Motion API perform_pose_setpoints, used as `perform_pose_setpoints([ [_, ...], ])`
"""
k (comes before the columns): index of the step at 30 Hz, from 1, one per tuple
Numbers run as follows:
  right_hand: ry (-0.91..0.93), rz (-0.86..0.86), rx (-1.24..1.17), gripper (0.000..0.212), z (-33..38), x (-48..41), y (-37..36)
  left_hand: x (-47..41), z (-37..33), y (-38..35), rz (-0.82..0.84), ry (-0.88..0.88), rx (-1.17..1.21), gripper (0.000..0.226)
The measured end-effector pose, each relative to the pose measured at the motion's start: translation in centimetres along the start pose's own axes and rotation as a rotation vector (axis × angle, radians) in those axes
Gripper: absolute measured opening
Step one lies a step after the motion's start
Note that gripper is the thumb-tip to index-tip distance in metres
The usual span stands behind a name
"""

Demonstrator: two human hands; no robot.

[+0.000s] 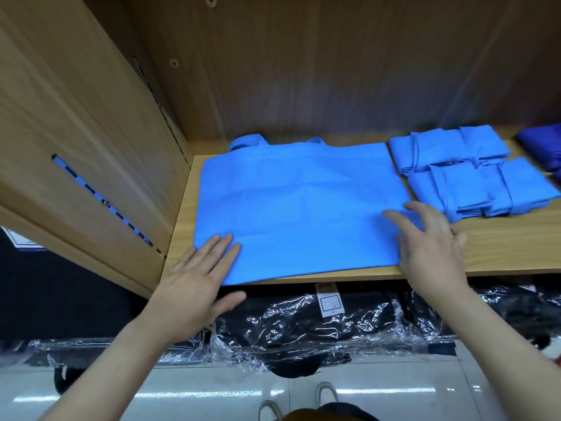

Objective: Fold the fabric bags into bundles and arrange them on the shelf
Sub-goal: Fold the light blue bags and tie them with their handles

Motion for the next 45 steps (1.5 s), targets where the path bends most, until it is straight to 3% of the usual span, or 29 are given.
perform_pose_setpoints([
  [3, 0.173, 0.195, 0.102, 0.064, 0.7, 0.3, -1.6, 0.1, 0.2, 0.0, -0.031, -0.029, -0.007, 0.077],
  [7, 0.197, 0.488, -0.094, 0.057, -0.4, 1.5, -2.2, 0.1, 0.9, 0.4, -0.05, -0.059, 0.025, 0.08],
  [10, 0.266, 0.632, -0.056, 0.076, -0.6, 2.5, -2.3, 0.9, 1.3, 0.2, -0.04, -0.074, 0.04, 0.081],
  [13, 0.346, 0.653, -0.035, 0.079, -0.8, 3.2, -2.2, 1.5, 1.7, 1.1, -0.043, -0.082, 0.098, 0.077],
  [16, 0.331, 0.606, -0.262, 0.081, -1.0, 3.2, -1.6, 2.2, 2.1, 2.1, -0.046, -0.073, 0.203, 0.059],
  [18, 0.293, 0.594, -0.41, 0.074, -1.0, 3.0, -1.0, 3.0, 3.3, 2.7, 0.015, 0.053, 0.422, 0.038],
  [20, 0.236, 0.615, -0.498, 0.069, -1.0, 2.7, -0.6, 3.9, 4.7, 3.1, 0.071, 0.295, 0.796, 0.026],
  [22, 0.11, 0.682, -0.596, 0.063, -1.2, 2.4, -0.4, 4.8, 5.0, 2.9, 0.056, 0.456, 1.09, 0.025],
  [24, -0.007, 0.721, -0.691, 0.046, -0.9, 2.0, -0.1, 5.4, 5.0, 2.5, 0.006, 0.526, 1.207, 0.025],
  [27, -0.169, 0.709, -0.801, 0.027, -1.3, 1.1, 0.3, 6.3, 5.6, 0.8, -0.083, 0.662, 1.242, 0.01],
  [30, -0.232, 0.643, -0.827, 0.018, -2.3, 0.5, 0.6, 6.8, 6.6, -0.6, -0.172, 0.796, 1.161, 0.012],
  [35, -0.427, 0.369, -0.956, 0.01, -3.3, 0.1, -0.8, 6.6, 6.1, -1.1, -0.238, 0.959, 0.957, 0.012],
  [36, -0.415, 0.315, -0.893, 0.011, -3.3, -0.2, -1.0, 6.7, 6.0, -1.2, -0.234, 0.991, 0.916, 0.018],
  [38, -0.35, 0.212, -0.688, 0.043, -3.2, -0.7, -1.1, 6.8, 5.8, -1.0, -0.238, 1.027, 0.816, 0.03],
  [39, -0.317, 0.16, -0.565, 0.05, -3.0, -0.8, -0.8, 6.8, 5.7, -0.7, -0.241, 1.025, 0.761, 0.034],
  [42, -0.305, 0.028, -0.306, 0.042, -2.1, -0.9, 0.4, 6.8, 5.7, 0.6, -0.246, 1.018, 0.642, 0.041],
  [45, -0.316, 0.036, -0.111, 0.039, -1.1, -1.0, 0.3, 6.8, 5.5, 1.1, -0.226, 1.04, 0.599, 0.044],
])
Point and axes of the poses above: each hand's wrist, its own x-axis away from the middle knuckle, its own y-axis out of the back of the hand, z = x × y, the point moved 9 cm from there along -x, towards the middle knuckle, and after that the axes turned 12 degrees about -x, right-handed, at the moved point
